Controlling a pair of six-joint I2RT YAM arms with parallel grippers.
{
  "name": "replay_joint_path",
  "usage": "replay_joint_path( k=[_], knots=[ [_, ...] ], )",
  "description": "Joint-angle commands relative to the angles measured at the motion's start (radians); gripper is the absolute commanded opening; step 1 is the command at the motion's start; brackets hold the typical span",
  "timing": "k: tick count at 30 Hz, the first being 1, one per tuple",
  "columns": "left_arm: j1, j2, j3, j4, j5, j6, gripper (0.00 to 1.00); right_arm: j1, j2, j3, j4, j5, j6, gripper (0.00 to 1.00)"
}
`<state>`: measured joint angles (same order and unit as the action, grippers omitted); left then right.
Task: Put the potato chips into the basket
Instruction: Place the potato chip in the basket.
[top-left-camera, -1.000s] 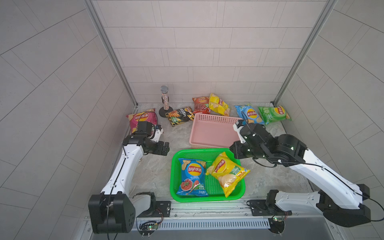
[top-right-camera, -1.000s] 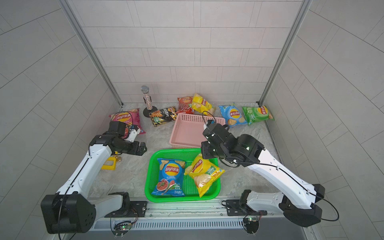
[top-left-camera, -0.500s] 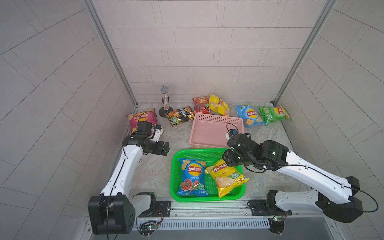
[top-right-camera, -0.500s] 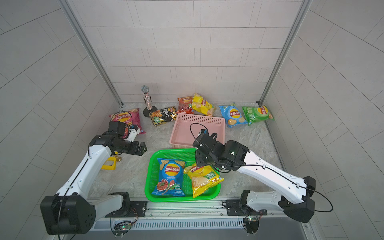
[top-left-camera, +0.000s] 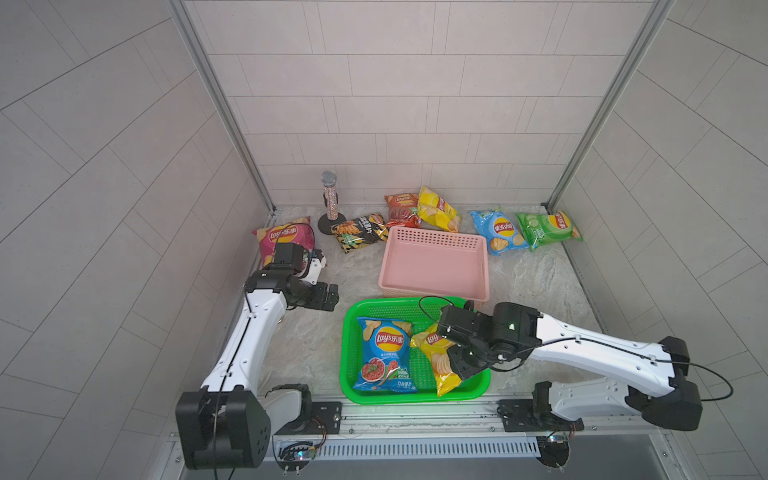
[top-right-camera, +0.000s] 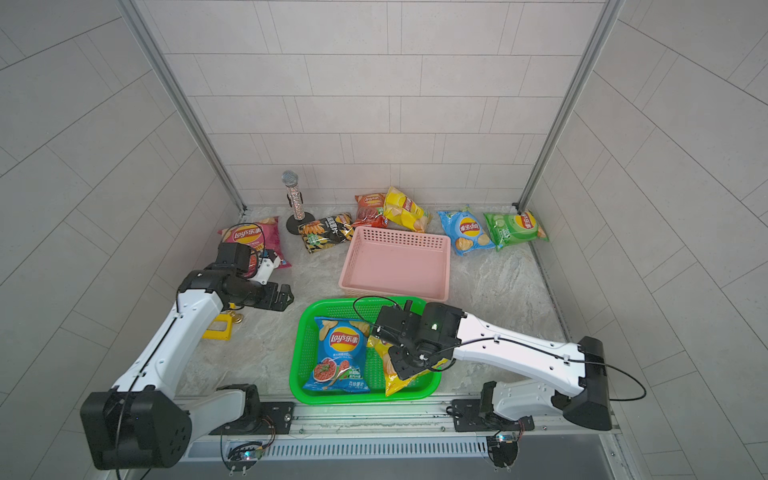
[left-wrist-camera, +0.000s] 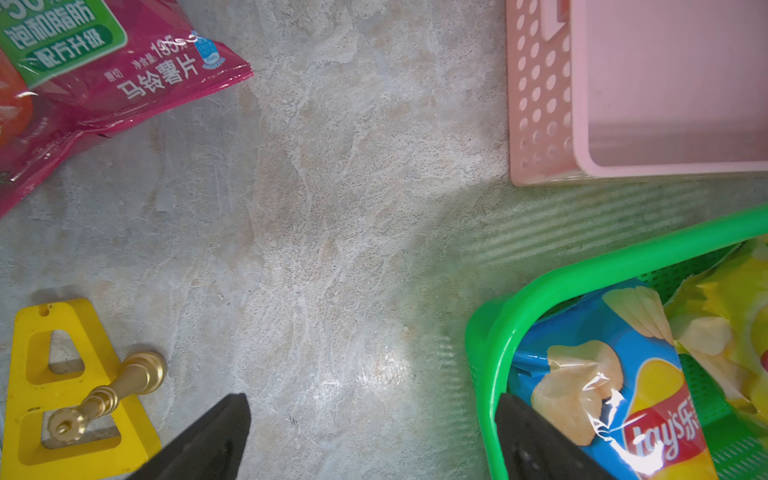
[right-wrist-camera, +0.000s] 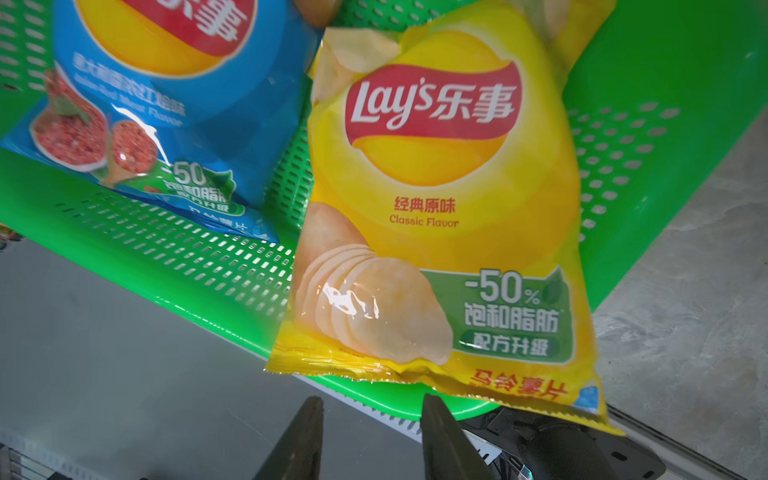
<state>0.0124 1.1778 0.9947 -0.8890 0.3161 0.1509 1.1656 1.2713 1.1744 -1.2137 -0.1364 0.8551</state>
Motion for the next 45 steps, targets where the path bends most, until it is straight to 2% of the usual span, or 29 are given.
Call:
replay_joint_path(
  k=[1,15,28,36,40,45],
  knots=[
    [-0.003,-0.013,0.016,-0.018,-0.004,0.007,1.00,0.006,0.026,-0.042,0.037,-0.029,-0.016,0.45],
    [-0.003,-0.015,0.016,-0.020,-0.010,0.009,1.00,0.006,0.112,-0.189,0.243,-0.113,-0.006,0.46],
    [-0.003,-0.019,0.015,-0.019,-0.007,0.010,1.00,0.003,0.192,-0.211,0.341,-0.095,-0.047,0.46],
    [-0.003,-0.020,0.015,-0.018,-0.005,0.009,1.00,-0.015,-0.020,-0.117,0.215,-0.045,-0.049,0.47],
    [-0.003,-0.021,0.013,-0.015,-0.004,0.009,1.00,-0.062,-0.117,-0.149,0.167,-0.007,-0.026,0.48],
    [-0.002,-0.020,0.013,-0.014,-0.006,0.009,1.00,-0.102,-0.154,-0.249,0.162,0.013,0.001,0.48]
  ],
)
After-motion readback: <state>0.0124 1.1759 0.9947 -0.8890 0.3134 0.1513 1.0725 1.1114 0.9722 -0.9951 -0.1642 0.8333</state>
